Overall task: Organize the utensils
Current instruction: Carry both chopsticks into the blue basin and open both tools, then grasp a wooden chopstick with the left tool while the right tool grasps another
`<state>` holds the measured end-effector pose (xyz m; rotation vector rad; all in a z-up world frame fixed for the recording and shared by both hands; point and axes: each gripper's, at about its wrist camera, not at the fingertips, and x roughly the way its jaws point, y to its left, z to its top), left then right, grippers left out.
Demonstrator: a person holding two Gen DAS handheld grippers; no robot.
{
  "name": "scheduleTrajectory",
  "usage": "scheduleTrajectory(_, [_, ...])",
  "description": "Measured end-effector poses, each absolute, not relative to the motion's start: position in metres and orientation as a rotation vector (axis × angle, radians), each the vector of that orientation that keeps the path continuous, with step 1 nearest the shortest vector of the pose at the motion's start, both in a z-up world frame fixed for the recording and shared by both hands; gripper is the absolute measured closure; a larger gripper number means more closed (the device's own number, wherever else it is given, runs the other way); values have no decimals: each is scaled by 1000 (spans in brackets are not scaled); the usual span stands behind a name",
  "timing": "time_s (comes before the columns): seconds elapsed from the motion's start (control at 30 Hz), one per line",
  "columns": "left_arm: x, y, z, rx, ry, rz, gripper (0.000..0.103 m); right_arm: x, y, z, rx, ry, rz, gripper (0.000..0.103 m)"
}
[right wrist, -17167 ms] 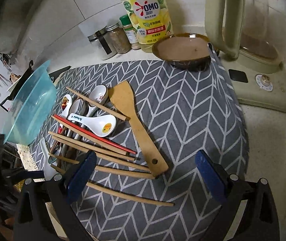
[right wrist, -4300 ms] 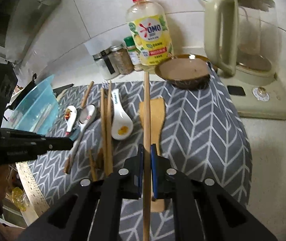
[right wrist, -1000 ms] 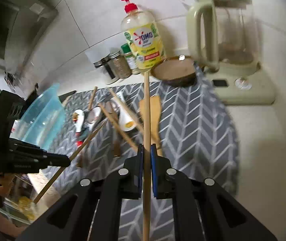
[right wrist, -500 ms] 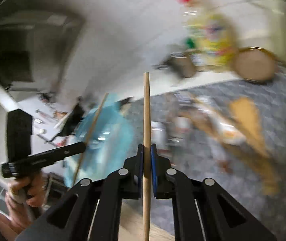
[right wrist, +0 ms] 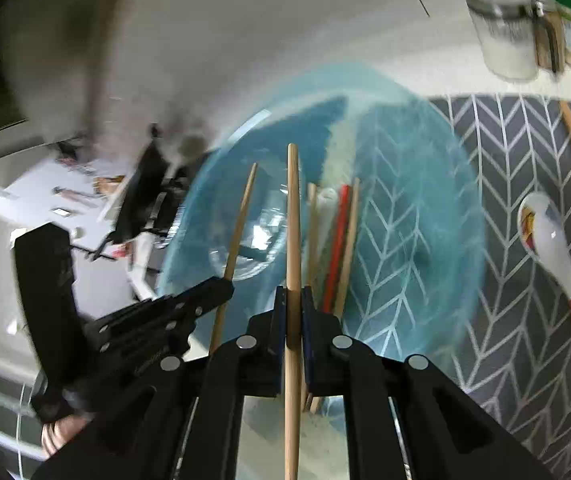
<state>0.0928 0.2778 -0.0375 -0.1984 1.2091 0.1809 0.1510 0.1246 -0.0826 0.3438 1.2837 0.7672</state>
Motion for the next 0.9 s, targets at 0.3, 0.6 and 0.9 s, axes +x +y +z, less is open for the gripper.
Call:
scheduleTrajectory(0.3, [89,283,-61,-211,1276,194,79,150,144,-82,241,1303,707,94])
scheduleTrajectory(0.6, [69,213,54,-190,1002,10,54,148,-5,-7,124,799,769,92])
scheduleTrajectory(0.9, [120,54,-5,-140,1125,-223,43,203,-156,-107,-206,920,570,91])
